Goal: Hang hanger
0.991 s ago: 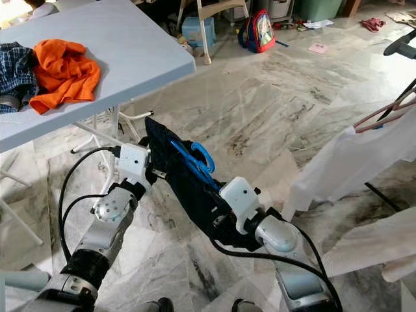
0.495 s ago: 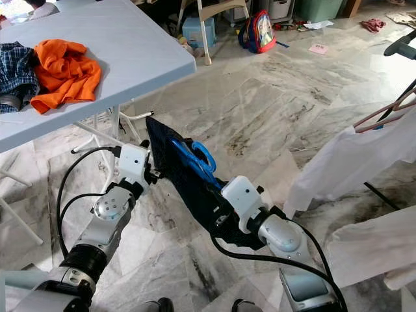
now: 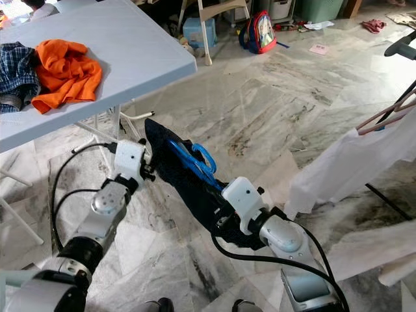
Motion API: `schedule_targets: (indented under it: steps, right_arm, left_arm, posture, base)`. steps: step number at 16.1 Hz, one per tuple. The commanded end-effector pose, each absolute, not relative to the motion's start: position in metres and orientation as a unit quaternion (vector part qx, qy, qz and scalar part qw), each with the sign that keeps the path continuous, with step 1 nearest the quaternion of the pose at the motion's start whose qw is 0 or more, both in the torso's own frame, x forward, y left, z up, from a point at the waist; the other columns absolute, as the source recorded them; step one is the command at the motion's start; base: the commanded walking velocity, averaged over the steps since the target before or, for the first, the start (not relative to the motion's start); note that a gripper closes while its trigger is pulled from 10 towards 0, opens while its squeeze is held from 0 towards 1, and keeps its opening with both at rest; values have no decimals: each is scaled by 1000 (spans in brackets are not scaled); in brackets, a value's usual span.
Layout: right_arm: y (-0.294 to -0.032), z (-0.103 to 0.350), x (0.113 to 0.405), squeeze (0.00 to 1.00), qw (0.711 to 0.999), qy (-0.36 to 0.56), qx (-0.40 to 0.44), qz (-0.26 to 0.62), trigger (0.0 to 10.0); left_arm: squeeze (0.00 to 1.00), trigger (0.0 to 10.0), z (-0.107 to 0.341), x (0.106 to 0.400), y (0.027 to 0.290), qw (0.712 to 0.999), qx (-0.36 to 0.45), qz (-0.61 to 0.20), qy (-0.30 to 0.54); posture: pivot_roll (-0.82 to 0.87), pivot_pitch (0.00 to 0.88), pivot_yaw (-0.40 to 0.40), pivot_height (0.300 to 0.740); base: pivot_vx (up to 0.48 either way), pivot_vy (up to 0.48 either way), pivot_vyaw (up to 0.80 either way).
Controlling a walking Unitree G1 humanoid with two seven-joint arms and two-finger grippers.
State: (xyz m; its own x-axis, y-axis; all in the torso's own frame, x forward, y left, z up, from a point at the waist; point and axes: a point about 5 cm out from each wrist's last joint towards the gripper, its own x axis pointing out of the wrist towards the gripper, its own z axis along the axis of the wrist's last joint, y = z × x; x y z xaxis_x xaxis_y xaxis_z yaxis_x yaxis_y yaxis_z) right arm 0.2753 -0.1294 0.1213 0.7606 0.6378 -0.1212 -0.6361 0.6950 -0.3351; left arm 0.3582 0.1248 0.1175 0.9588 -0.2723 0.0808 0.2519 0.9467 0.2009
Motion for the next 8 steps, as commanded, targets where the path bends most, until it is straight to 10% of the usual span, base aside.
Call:
schedule_targets:
  steps: [1, 8]
  right_arm:
    - [-129, 130, 272, 0, 919, -22, -182, 348, 10000]
    - [-134, 119, 269, 0, 911, 7, -214, 352, 10000]
  left_arm:
    - [0, 0, 118, 360, 139, 988, 104, -104, -51]
    - [0, 0, 122, 364, 151, 990, 114, -64, -54]
  posture:
    - [-25, 164, 90, 740]
    - [-26, 171, 82, 740]
  base:
    - [0, 0, 0]
    - [0, 0, 0]
